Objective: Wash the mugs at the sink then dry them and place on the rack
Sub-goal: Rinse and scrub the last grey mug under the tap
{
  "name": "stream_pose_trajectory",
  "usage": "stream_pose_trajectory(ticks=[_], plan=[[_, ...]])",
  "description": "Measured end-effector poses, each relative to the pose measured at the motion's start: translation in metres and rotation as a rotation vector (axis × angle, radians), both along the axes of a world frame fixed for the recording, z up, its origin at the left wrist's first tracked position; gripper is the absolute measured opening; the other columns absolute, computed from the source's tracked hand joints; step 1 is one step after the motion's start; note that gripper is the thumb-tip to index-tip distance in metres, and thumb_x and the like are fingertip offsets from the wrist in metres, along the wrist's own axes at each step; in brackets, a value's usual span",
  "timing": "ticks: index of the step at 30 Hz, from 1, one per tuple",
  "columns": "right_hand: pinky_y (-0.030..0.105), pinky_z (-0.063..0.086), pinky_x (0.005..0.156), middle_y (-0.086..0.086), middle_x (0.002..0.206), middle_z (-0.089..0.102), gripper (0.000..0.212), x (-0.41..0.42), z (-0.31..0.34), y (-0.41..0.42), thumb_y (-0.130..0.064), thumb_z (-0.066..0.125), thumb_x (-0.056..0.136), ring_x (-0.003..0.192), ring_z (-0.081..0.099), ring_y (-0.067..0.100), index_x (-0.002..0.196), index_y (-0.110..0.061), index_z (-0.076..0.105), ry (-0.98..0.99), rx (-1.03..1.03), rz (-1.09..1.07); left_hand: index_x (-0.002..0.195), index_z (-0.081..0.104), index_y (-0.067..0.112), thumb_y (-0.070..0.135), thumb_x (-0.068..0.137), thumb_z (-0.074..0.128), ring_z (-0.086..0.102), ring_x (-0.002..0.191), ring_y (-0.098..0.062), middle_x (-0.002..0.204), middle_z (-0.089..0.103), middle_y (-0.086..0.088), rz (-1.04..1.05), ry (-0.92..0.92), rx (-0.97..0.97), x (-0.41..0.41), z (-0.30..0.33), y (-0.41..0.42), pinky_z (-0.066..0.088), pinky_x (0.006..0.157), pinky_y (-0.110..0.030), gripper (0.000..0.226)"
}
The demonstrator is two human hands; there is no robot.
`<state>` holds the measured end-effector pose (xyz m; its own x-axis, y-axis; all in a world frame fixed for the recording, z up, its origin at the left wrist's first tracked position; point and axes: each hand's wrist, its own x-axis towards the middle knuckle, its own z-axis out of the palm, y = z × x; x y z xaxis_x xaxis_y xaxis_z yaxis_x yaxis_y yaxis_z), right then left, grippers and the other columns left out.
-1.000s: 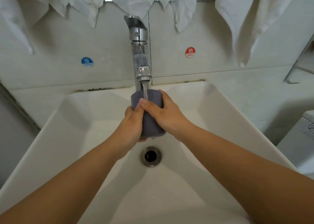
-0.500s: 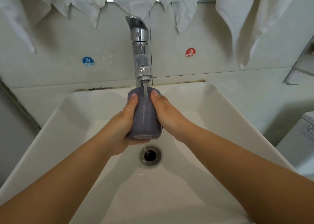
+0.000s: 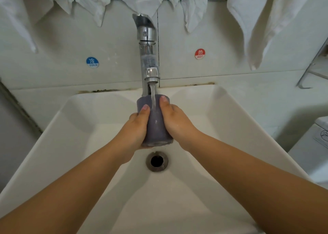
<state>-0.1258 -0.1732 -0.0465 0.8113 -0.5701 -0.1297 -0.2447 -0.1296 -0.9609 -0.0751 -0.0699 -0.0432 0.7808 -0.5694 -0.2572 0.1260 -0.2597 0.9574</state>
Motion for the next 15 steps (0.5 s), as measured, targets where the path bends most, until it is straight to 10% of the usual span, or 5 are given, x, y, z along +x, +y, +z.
stream_pose_trajectory(ticks=[5, 10, 15], plan=[[0.027, 0.052, 0.086, 0.000, 0.117, 0.063, 0.058, -0.0017, -0.0060, 0.0043, -0.041, 0.069, 0.083, 0.103, 0.063, 0.014, 0.131, -0.018, 0.044, -0.062, 0.091, 0.101, 0.108, 0.059, 0.024, 0.050, 0.102, 0.031, 0.067, 0.100, -0.025, 0.111, 0.068, -0.007, 0.040, 0.064, -0.042, 0.0050, 0.0053, 0.0051, 0.055, 0.089, -0.048, 0.038], [0.019, 0.051, 0.069, 0.000, 0.105, 0.068, 0.049, -0.0034, -0.0035, 0.0028, -0.052, 0.059, 0.087, 0.090, 0.066, 0.011, 0.119, -0.015, 0.056, -0.114, 0.121, 0.006, 0.135, 0.046, 0.017, 0.050, 0.101, 0.031, 0.064, 0.107, -0.024, 0.121, 0.063, -0.007, 0.007, 0.021, 0.000, 0.0068, -0.0006, 0.0011, 0.052, 0.095, -0.046, 0.050], [0.028, 0.055, 0.076, 0.002, 0.107, 0.068, 0.050, -0.0007, -0.0037, 0.0000, -0.055, 0.057, 0.086, 0.092, 0.067, 0.016, 0.119, -0.017, 0.055, -0.030, 0.216, 0.037, 0.115, 0.062, 0.018, 0.049, 0.097, 0.045, 0.069, 0.100, -0.025, 0.108, 0.072, -0.006, -0.027, 0.108, -0.037, 0.0075, 0.0016, 0.0057, 0.055, 0.090, -0.048, 0.039]])
